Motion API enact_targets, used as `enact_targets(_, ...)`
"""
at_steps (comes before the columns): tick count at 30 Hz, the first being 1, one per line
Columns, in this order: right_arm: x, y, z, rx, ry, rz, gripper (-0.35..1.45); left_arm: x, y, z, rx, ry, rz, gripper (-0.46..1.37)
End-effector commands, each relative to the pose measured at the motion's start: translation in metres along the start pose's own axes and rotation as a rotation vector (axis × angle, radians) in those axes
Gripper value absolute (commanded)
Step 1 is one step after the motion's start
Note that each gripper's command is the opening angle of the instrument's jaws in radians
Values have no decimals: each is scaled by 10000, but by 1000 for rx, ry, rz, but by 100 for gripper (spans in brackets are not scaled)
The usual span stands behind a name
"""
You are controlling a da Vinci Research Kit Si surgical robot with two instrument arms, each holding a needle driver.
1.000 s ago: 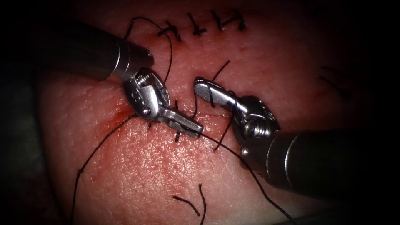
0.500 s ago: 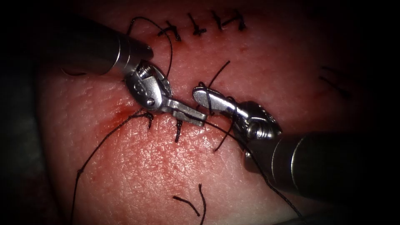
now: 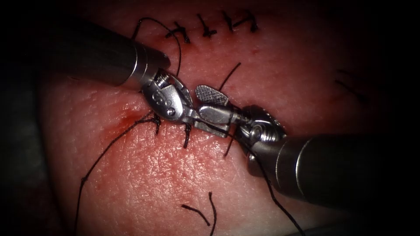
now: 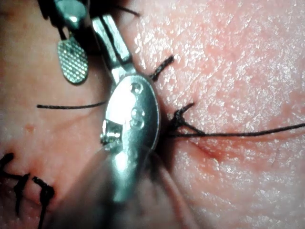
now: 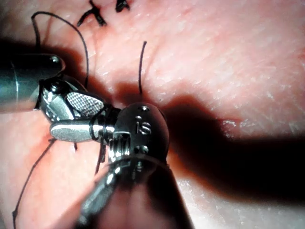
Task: Wound Closure
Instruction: Wrap suture twice counter-clockwise around right jaws, then grab short tail of suture
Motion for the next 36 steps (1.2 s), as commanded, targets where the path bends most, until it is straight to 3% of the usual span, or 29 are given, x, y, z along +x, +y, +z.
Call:
enact_targets(1,0,1,0,0,11,-5,123,3,1,-1,-9,1,0,-35)
enact_targets(8,8,12,-6,-31,52,-30,121,16,8,-7,-9,-3,10,-35)
enact_targets(14,11,23,-12,-17,29,-116,115,27,15,-9,-8,-8,33,-35)
enact_targets(21,3,35,-18,-210,-86,-209,112,37,26,-5,-2,-18,45,-35)
enact_targets(25,3,40,-21,-260,-117,-229,112,39,32,-4,-1,-22,50,-35)
enact_targets(32,11,44,-33,-337,-111,-250,80,48,43,-2,10,-38,58,-35)
enact_targets(36,14,46,-40,-392,-137,-261,72,52,44,1,24,-55,81,-35)
